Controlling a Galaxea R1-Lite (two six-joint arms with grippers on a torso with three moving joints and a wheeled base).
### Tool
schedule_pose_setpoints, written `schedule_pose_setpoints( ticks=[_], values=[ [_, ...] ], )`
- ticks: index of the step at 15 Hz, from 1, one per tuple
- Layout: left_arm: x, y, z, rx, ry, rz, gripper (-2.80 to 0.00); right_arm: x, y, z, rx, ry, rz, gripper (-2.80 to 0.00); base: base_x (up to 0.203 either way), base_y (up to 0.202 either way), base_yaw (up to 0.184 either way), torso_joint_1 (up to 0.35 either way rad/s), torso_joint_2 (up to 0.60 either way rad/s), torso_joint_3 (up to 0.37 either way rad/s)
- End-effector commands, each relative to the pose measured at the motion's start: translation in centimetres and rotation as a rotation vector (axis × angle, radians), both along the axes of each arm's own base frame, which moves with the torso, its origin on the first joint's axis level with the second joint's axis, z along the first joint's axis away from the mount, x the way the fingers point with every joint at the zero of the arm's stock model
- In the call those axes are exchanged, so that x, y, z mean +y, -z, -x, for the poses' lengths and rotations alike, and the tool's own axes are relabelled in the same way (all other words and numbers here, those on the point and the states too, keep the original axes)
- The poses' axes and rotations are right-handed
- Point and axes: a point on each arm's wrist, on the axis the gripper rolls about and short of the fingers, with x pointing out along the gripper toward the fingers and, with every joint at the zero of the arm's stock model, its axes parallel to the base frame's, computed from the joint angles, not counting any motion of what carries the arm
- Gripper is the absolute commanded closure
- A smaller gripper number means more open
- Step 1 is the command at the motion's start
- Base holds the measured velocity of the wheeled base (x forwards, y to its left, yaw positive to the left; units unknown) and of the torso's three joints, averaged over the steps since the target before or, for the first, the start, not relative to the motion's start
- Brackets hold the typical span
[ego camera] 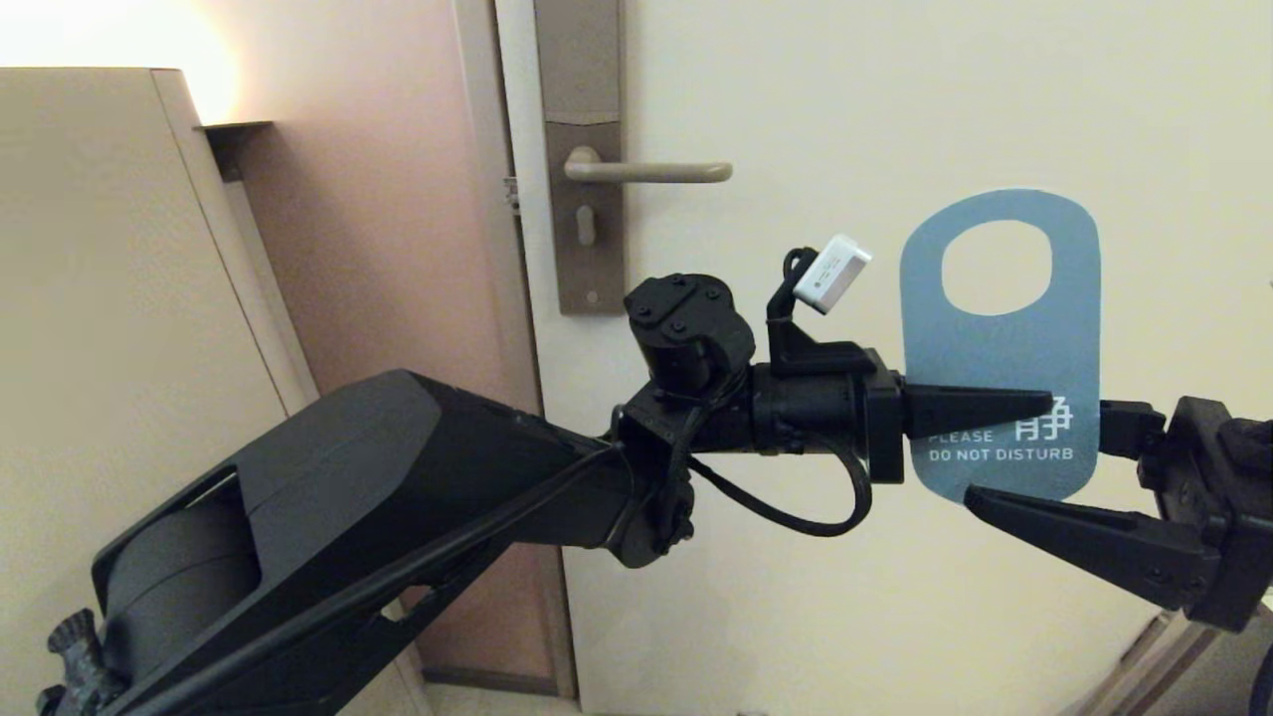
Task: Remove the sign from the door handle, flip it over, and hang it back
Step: Hand it to the other hand
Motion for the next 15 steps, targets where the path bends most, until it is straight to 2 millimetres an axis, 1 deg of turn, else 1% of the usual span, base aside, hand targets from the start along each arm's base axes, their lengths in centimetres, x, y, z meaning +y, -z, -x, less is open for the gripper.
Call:
schedule_pose_setpoints(
  ticks=[1, 5, 7, 15],
  values=[
    [-0.04, 0.09, -0.01, -0.003, 0.004, 0.002, 0.00, 0.05, -0.04, 0.06, -0.004, -0.006, -0.001, -2.80, 0.000, 0.000, 0.000, 0.000, 0.00, 0.000],
    [-0.43, -0.30, -0.36, -0.020, -0.025, 0.036, 0.00, 0.16, 0.36, 0.05, 0.012, -0.012, 0.005, -2.80, 0.000, 0.000, 0.000, 0.000, 0.00, 0.000],
    [-0.50, -0.12, -0.43, -0.018, -0.028, 0.034, 0.00, 0.18, 0.41, -0.02, 0.015, -0.010, 0.006, -2.80, 0.000, 0.000, 0.000, 0.000, 0.00, 0.000],
    [-0.86, 0.08, -0.05, -0.022, -0.066, 0.048, 0.00, 0.22, 0.56, -0.23, 0.025, -0.006, 0.009, -2.80, 0.000, 0.000, 0.000, 0.000, 0.00, 0.000]
  ],
)
